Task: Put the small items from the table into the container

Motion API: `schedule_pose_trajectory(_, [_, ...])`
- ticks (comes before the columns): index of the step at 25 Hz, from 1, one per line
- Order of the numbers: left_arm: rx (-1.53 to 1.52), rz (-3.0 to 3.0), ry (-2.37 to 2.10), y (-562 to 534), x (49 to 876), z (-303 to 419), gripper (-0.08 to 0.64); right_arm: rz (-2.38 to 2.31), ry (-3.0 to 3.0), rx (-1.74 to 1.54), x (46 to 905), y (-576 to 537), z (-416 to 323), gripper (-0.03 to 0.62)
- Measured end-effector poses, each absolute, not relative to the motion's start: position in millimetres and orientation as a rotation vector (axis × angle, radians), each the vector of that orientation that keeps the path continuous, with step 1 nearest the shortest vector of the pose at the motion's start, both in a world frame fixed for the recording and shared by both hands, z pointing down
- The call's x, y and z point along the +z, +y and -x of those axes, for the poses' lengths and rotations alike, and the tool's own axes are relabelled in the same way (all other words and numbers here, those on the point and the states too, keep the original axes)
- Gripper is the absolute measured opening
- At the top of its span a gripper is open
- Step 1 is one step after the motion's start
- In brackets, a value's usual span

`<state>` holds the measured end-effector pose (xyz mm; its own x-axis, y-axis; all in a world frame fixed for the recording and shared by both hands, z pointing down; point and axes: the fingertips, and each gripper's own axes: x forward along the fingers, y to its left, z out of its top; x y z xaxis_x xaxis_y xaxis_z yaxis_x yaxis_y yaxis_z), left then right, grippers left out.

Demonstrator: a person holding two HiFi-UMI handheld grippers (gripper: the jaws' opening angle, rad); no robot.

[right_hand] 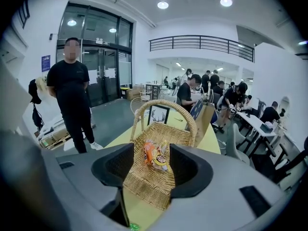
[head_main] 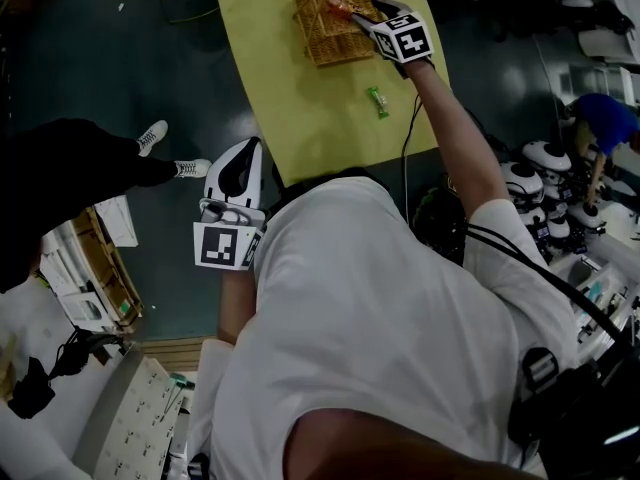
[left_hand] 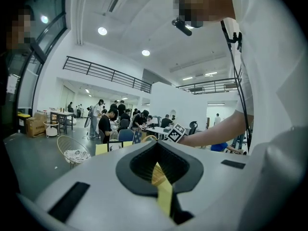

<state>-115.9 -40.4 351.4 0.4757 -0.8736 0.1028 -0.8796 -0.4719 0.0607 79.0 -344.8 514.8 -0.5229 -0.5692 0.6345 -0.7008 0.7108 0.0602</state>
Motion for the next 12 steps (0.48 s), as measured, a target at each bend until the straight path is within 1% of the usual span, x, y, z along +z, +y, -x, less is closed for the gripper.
schedule_pose_trajectory(12, [0.066,-2.635,-1.531,-41.2,347.9,109.0,0.008,-0.977,-2.269,0.287,517.7,-338.1,-89.5,0.238])
